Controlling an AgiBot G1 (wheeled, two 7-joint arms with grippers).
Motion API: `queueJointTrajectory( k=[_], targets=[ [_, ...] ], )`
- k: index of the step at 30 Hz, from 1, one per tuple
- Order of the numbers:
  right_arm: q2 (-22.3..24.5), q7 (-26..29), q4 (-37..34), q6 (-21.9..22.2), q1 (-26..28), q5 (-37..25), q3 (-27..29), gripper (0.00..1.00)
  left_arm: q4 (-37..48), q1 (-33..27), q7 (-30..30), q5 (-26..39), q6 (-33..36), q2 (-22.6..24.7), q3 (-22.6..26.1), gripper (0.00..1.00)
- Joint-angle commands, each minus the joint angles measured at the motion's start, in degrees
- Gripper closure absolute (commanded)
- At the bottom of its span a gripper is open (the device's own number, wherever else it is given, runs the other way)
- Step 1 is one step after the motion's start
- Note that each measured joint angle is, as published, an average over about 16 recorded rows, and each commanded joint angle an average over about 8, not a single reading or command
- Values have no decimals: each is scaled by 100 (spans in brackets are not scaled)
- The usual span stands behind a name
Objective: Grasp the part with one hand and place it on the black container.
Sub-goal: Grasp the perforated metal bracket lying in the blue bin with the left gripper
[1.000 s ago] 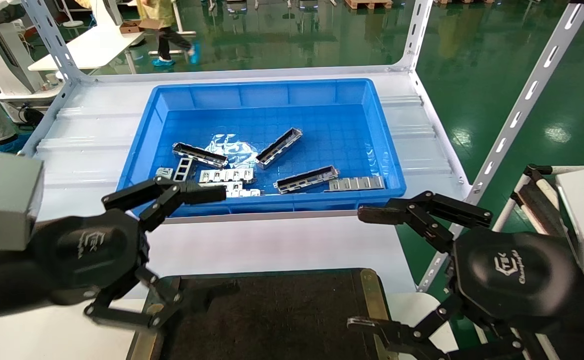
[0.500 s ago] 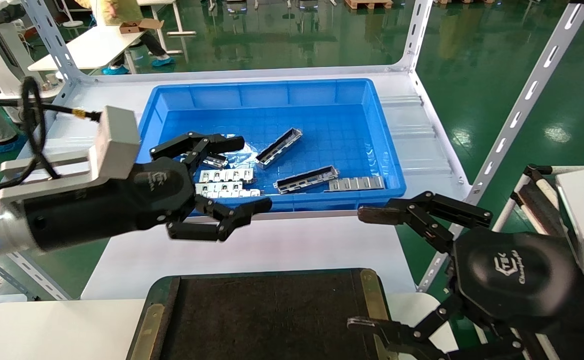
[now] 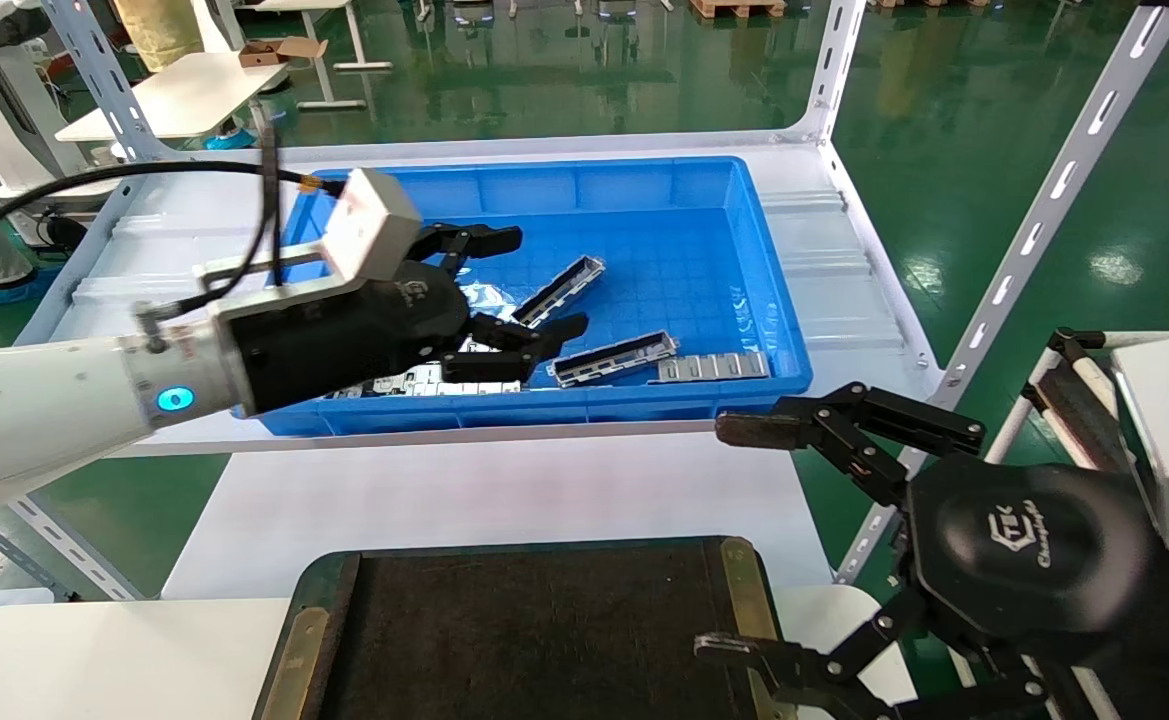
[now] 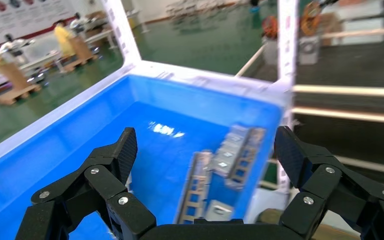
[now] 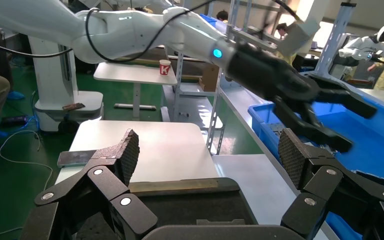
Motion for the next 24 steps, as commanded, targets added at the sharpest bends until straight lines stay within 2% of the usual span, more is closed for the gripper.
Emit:
queueJointTrajectory(
  k=[1, 16, 24],
  targets=[
    [0, 0, 0, 0, 0, 0, 0, 0, 242, -109, 54, 155, -180, 187, 69, 0],
    [0, 0, 0, 0, 0, 0, 0, 0, 2307, -787, 674, 706, -1434, 1466, 267, 0],
    [0, 0, 0, 0, 0, 0, -1, 0, 3167, -1027, 991, 702, -1904, 1861, 347, 0]
  ],
)
